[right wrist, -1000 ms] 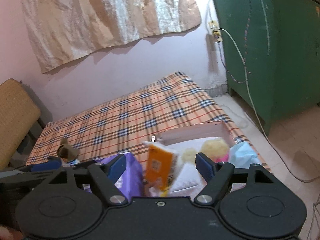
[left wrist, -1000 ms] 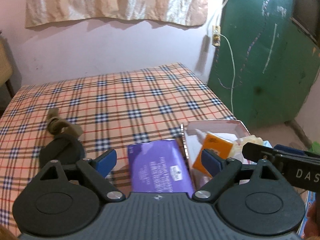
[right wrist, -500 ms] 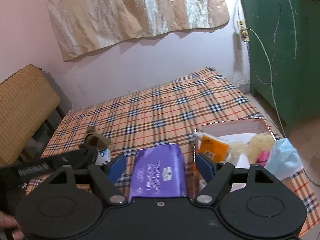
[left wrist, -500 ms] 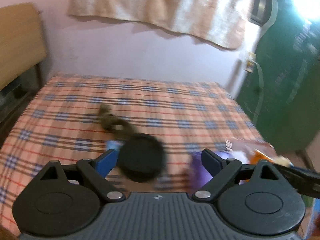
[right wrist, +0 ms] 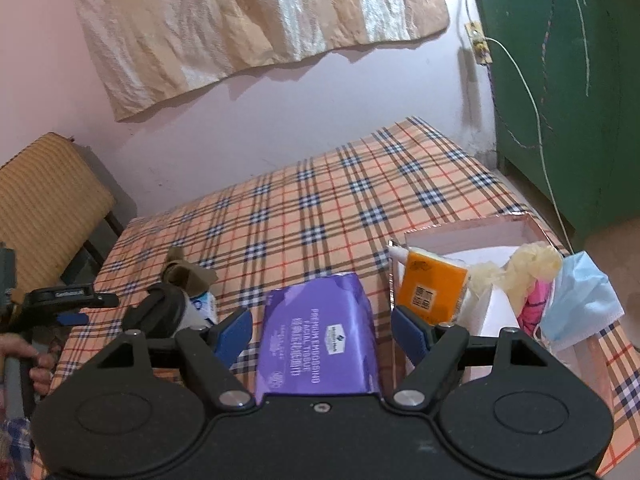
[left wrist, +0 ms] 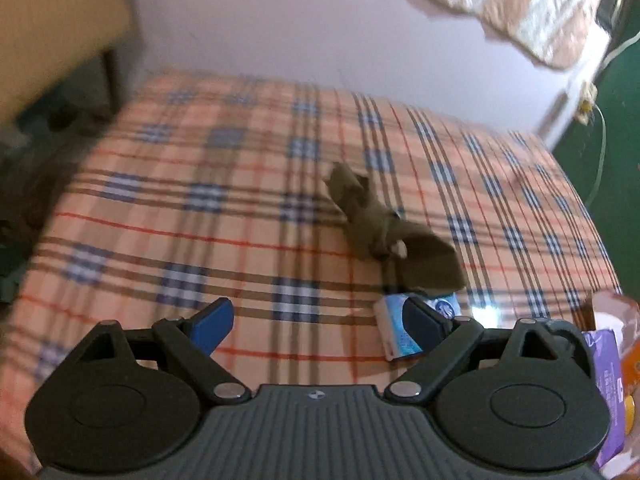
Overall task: Organize soft objects
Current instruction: 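Move both tools back toward the blue tissue pack and brown sock, then grasp the blue Vinda tissue pack with the left tool and lift it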
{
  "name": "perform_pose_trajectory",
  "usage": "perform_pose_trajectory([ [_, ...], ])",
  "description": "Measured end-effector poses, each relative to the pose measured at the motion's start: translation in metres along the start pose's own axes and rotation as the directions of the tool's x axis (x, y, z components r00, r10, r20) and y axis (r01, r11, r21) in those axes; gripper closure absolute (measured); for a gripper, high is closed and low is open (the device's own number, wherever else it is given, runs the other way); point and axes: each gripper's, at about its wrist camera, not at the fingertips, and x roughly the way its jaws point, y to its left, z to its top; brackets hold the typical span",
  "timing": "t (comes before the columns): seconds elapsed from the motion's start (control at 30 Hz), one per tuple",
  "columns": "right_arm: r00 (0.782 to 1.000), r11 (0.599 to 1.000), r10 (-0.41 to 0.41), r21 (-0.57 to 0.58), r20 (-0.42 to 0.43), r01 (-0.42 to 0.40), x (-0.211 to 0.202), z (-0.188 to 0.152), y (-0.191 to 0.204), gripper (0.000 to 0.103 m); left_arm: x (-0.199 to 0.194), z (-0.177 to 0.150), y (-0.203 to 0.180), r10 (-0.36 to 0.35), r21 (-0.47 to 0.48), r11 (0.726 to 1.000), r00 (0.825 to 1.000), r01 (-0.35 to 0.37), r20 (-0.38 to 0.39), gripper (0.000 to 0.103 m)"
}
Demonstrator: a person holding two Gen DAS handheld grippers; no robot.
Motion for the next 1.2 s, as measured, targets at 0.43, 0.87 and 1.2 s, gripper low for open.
perform_pose_trajectory([
  [0.43, 0.997, 0.998, -0.067, 0.015, -0.049, 0.067, 0.039, 0.001, -0.017, 0.013, 0.090, 0.024, -0.038, -0.121, 0.108, 0.984, 0.980, 0.139, -0.159, 0.009],
  [0.87, 0.996, 0.996, -0.064, 0.051, -0.065, 0.067, 0.053, 0.001, -0.027, 0.013, 0.104, 0.005, -0.075, 0.011, 0.373, 0.926, 0.987, 0.050, -0.160, 0.000],
  [1.2, 0.999, 0.999, -0.021, 0.030, -0.025, 0.021, 0.042, 0.008, -0.007, 0.013, 0.049, -0.028, 0.032, 0.124, 0.259, 0.961, 0.988, -0.097, -0.093, 0.000],
])
